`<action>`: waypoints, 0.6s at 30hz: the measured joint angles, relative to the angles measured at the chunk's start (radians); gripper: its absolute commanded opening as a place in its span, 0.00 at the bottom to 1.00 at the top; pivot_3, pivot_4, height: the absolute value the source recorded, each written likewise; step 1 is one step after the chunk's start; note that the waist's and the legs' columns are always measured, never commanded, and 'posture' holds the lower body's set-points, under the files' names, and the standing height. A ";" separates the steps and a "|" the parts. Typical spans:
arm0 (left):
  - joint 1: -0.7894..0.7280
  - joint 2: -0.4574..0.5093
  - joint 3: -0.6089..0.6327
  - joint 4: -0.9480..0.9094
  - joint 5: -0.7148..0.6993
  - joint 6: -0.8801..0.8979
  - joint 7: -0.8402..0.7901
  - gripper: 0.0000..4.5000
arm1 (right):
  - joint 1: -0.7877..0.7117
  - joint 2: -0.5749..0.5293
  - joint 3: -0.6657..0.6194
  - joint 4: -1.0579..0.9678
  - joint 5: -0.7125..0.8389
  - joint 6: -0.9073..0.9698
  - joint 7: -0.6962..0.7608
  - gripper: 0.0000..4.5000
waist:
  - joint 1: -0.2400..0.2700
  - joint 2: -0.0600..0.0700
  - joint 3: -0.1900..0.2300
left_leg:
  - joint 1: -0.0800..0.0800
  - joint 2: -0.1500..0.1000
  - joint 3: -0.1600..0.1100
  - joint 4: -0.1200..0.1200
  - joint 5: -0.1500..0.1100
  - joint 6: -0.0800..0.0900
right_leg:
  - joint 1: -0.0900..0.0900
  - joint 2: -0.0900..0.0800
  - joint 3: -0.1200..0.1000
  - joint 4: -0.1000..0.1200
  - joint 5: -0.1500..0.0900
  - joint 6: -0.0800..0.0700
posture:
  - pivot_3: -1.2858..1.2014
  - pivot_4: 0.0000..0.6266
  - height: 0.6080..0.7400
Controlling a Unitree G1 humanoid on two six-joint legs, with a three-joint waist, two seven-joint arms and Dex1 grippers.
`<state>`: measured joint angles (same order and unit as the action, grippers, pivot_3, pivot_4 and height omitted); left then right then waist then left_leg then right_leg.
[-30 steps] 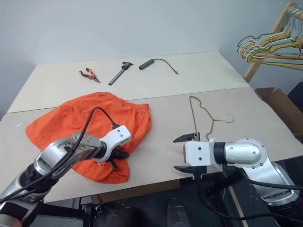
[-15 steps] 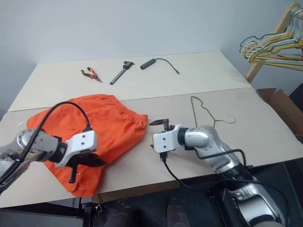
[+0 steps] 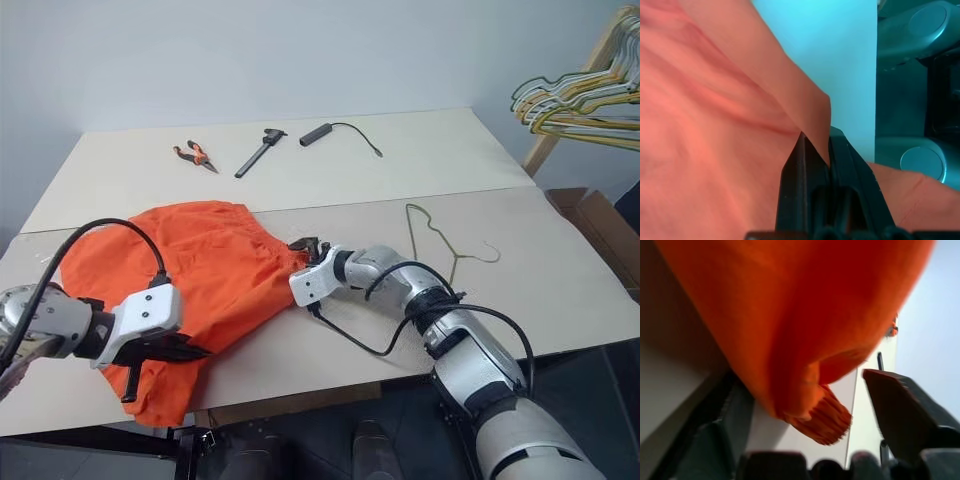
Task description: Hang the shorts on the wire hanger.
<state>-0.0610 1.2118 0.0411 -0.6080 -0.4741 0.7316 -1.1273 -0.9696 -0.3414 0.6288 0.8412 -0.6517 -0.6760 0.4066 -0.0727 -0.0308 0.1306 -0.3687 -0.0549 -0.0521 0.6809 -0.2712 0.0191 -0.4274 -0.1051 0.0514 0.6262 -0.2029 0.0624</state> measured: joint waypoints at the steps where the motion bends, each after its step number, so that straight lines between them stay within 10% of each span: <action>1: 0.003 0.000 0.006 -0.006 -0.001 0.003 0.003 0.00 | -0.008 0.002 0.003 0.020 -0.002 -0.018 0.000 0.57 | 0.002 0.000 0.000 | 0.000 0.000 0.000 0.000 0.000 0.000 | 0.000 0.001 0.000 0.000 0.000 0.000 | 0.54 0.11 1.00; 8: 0.031 0.000 0.023 -0.016 -0.001 0.006 0.017 0.00 | -0.072 0.009 0.029 0.139 -0.054 -0.087 -0.057 0.00 | 0.003 0.000 0.000 | 0.001 0.002 -0.001 -0.001 0.001 -0.003 | 0.000 0.005 0.000 0.000 0.002 -0.003 | 0.54 0.11 1.00; 18: -0.156 -0.006 -0.107 0.105 0.120 -0.175 -0.045 0.00 | -0.118 -0.028 0.028 0.171 -0.129 -0.039 -0.258 0.00 | 0.009 0.000 0.000 | 0.001 0.003 -0.001 -0.003 0.003 -0.005 | 0.000 0.007 0.000 0.000 0.003 -0.006 | 0.51 0.11 1.00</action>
<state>-0.2172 1.2057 -0.0654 -0.5026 -0.3543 0.5569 -1.1718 -1.0876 -0.3696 0.6565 1.0124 -0.7805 -0.7150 0.1485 -0.0633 -0.0306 0.1304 -0.3682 -0.0523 -0.0528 0.6781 -0.2681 0.0139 -0.4279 -0.0985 0.0509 0.6258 -0.2003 0.0564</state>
